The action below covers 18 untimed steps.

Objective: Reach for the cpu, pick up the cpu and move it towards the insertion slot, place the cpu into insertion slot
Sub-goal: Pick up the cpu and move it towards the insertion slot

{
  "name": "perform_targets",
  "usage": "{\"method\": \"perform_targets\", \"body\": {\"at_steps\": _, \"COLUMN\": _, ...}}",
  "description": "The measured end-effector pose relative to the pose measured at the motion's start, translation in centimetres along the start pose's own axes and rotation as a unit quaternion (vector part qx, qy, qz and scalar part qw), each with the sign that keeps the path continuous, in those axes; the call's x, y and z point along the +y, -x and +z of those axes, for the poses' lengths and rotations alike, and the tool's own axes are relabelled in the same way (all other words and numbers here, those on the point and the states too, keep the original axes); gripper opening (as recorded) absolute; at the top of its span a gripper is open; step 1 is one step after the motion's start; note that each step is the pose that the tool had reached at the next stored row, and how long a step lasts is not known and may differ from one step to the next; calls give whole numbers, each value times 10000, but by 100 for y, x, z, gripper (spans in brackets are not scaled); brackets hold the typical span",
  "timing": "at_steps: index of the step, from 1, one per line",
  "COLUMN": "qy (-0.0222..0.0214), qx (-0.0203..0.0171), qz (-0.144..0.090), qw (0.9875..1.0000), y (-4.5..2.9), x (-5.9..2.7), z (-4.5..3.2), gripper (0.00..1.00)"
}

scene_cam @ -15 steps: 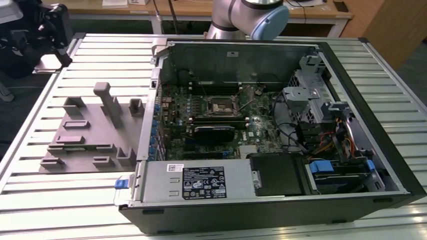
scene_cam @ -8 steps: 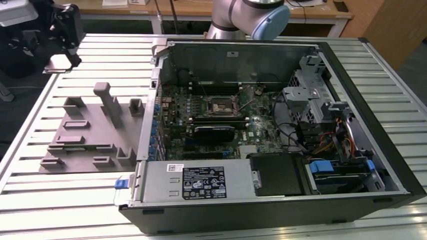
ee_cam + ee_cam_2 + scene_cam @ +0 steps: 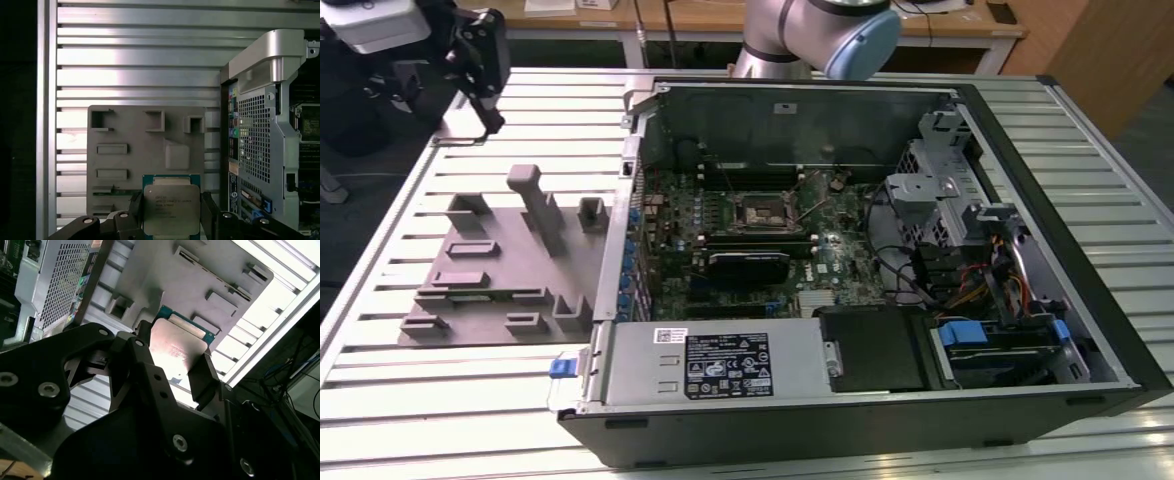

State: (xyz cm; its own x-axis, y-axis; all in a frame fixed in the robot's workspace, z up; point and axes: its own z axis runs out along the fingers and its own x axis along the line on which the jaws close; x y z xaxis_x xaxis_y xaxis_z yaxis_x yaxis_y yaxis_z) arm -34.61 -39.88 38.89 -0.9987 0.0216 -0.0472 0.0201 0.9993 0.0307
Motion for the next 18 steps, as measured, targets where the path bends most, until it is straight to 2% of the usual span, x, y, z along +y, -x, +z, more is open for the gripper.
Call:
{"method": "perform_targets", "body": {"at_steps": 1, "qy": 0, "qx": 0, "qz": 0, "qw": 10000, "y": 49, "x": 1, "z": 2, "gripper": 54}}
{"method": "perform_targets", "body": {"at_steps": 18, "qy": 0, "qx": 5, "qz": 0, "qw": 10000, "y": 460, "x": 9, "z": 22, "gripper": 54}}
